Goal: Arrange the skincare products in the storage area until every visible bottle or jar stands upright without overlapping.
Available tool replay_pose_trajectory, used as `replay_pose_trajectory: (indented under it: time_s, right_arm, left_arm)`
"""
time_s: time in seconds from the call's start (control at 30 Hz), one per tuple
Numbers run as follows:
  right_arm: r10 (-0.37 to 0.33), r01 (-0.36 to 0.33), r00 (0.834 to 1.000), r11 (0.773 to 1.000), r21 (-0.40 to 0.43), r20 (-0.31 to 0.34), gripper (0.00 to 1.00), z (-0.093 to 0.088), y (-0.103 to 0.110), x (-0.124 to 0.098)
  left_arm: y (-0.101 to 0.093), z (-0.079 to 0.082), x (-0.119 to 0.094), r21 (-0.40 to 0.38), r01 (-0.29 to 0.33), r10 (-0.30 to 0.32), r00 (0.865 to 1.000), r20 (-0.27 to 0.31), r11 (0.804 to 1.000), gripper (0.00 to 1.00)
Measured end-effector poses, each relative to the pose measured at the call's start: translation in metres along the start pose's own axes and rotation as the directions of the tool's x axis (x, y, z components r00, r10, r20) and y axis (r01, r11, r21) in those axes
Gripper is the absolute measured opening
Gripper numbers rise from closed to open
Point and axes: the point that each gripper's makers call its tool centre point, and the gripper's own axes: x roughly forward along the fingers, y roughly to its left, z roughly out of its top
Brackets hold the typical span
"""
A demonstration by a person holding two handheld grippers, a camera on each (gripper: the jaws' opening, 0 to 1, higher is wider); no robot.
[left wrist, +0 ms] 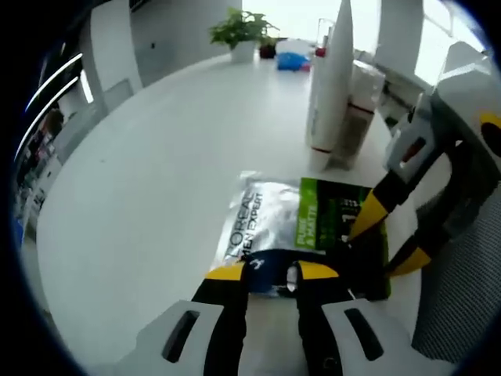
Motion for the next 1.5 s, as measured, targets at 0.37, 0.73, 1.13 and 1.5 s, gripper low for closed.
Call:
replay_pose_trajectory:
  time_s: [0.37, 0.73, 1.13, 1.5]
  right_arm:
    - [-0.014, 0.013, 1.000, 0.999, 0.036, 0.012, 0.28, -0.008, -0.004, -0.005]
    - [-0.014, 0.013, 1.000, 0.998, 0.054, 0.013, 0.29, -0.009, -0.005, -0.005]
    - [-0.025, 0.023, 0.999, 0.997, 0.080, 0.024, 0.28, -0.009, -0.006, -0.005]
    - [-0.024, 0.021, 0.999, 0.997, 0.081, 0.033, 0.28, -0.009, -0.008, -0.006]
  left_arm:
    - [-0.005, 0.010, 0.008, 0.016, 0.003, -0.003, 1.000, 0.016, 1.000, 0.19]
    - [-0.004, 0.010, 0.008, -0.005, -0.004, 0.004, 1.000, 0.012, 1.000, 0.19]
    - [-0.019, 0.022, -0.002, -0.013, -0.012, 0.012, 0.999, 0.031, 1.000, 0.30]
    - [-0.021, 0.012, 0.007, -0.011, -0.012, 0.012, 1.000, -0.022, 1.000, 0.28]
